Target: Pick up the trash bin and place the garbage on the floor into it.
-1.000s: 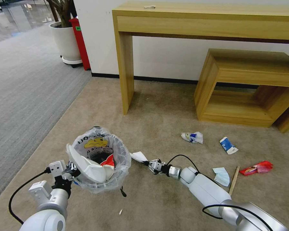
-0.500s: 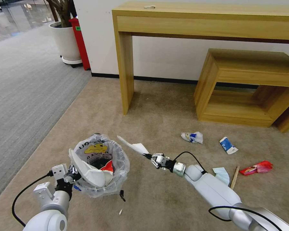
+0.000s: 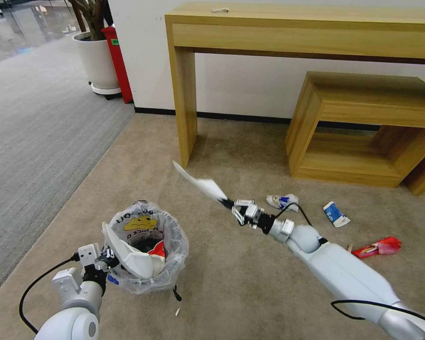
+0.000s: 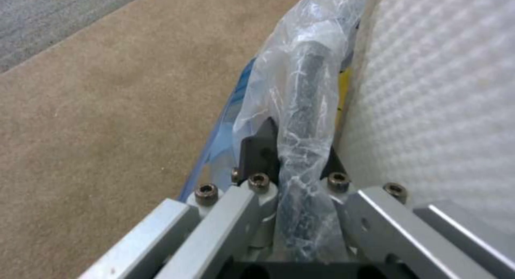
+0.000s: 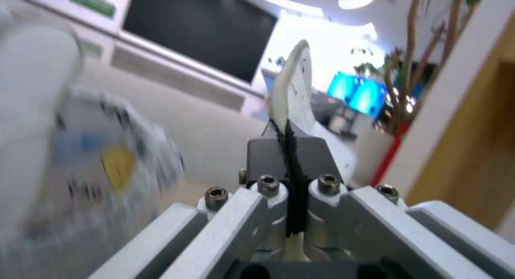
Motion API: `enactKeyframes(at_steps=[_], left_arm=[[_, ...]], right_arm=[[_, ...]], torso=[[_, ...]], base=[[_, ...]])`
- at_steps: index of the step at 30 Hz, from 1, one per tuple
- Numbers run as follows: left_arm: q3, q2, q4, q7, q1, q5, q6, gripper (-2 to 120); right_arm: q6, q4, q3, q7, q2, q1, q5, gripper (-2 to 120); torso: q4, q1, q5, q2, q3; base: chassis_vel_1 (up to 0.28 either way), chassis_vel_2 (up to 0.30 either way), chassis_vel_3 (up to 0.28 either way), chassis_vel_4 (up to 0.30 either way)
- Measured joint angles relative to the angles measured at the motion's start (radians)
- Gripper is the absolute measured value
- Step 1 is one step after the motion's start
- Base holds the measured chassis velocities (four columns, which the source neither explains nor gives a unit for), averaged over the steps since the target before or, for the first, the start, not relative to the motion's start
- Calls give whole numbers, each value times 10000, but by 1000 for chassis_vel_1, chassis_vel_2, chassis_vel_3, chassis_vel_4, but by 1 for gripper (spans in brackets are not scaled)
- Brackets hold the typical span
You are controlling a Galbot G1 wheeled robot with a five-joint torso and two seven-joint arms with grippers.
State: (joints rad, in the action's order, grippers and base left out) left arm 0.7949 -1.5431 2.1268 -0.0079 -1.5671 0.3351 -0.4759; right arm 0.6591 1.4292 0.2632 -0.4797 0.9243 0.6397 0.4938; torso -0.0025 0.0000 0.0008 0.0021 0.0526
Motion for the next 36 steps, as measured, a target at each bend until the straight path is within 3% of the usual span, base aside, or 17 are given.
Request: enactKeyframes(at_steps=[16, 36], left_arm=[[-49, -54, 285, -22, 15, -32, -147, 3], [-222, -226, 862, -4, -154, -148, -232, 3]], right_arm=[[-360, 2055, 1601, 67, -139, -400, 695, 0], [-237, 1223, 2896, 162, 566, -514, 221, 0]], torso=[[0, 0, 0, 0, 0], [1, 0, 0, 0, 0]], base=[[0, 0, 0, 0], [0, 0, 0, 0]])
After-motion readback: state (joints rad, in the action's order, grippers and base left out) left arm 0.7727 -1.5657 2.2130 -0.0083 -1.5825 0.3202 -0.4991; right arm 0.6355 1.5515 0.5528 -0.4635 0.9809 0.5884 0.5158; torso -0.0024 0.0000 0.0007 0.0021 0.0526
